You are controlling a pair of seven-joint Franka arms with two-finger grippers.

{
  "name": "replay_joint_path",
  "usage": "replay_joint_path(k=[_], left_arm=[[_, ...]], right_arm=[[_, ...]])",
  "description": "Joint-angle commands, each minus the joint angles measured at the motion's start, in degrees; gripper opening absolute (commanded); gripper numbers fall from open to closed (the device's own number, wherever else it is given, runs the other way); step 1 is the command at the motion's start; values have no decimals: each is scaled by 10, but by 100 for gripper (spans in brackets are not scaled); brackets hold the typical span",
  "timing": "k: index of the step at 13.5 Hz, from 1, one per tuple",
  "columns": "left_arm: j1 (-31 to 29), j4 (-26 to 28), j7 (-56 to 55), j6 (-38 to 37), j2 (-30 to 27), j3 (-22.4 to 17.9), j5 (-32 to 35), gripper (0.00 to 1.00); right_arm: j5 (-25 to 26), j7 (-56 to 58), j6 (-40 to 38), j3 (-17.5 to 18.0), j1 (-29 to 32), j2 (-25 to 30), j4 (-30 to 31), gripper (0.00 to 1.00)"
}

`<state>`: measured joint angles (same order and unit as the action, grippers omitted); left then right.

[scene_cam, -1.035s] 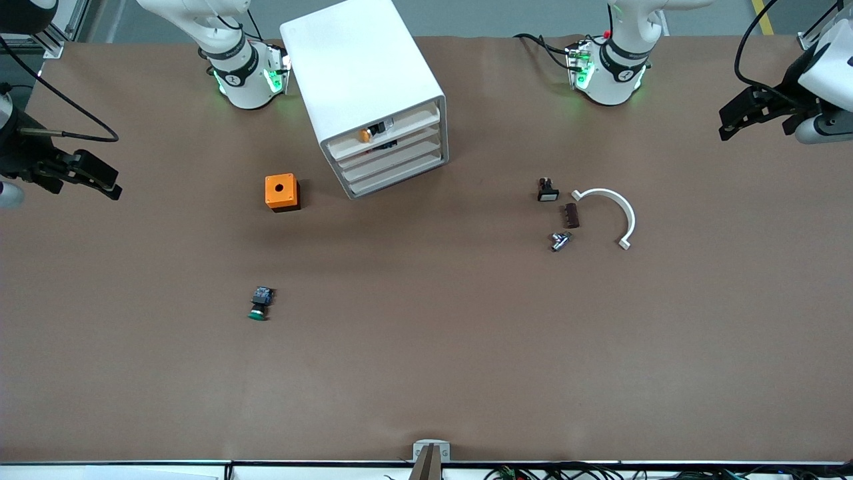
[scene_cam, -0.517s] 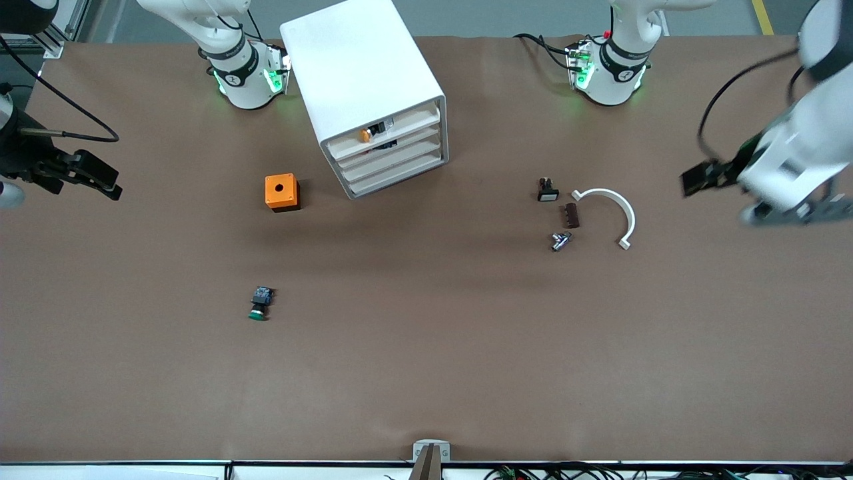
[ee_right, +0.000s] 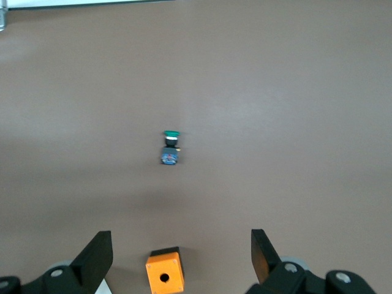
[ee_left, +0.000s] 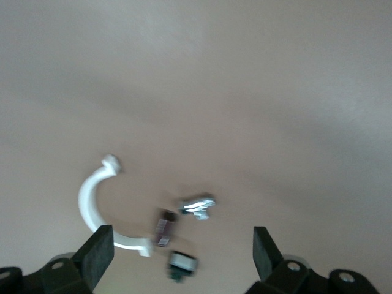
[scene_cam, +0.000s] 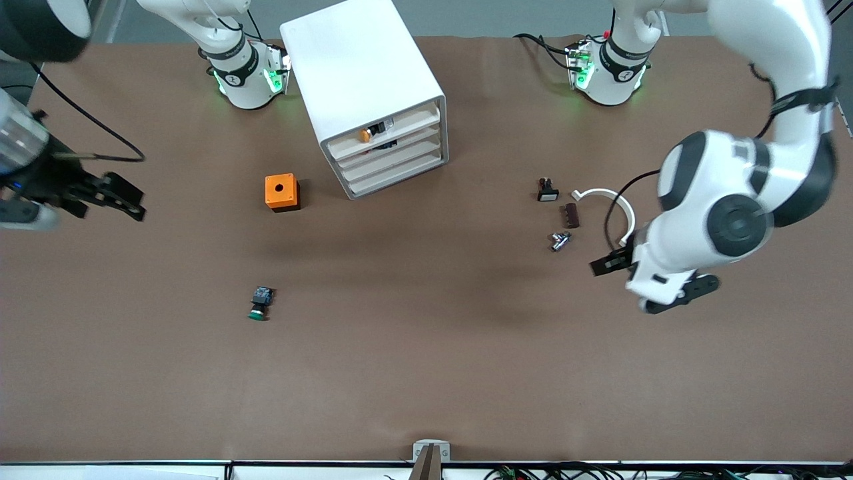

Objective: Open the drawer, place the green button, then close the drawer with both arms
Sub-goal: 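Grasp the green button with the right gripper while the left gripper nears the drawer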

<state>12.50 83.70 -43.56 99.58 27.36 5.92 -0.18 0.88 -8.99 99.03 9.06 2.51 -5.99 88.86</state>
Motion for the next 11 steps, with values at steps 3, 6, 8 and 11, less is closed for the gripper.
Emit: replay_joint_path(k=[3,6,8,11], left_arm=[[92,-21,-268,50,90,-2,-82,100],[165,-22,-466,91,138,-2,-124,100],[189,-22,-564,94,154,-2,-168,100],[198,-21,-708,93,158,-2,-303,100]], right_arm=[[-25,-3,29,24,7,-104,-4,100],[-32,-30,48,26,6,-162,-7,99],[-33,-88,72,26,5,-201,-7,99],[-32,-118,134,26,0,-249,-6,100]])
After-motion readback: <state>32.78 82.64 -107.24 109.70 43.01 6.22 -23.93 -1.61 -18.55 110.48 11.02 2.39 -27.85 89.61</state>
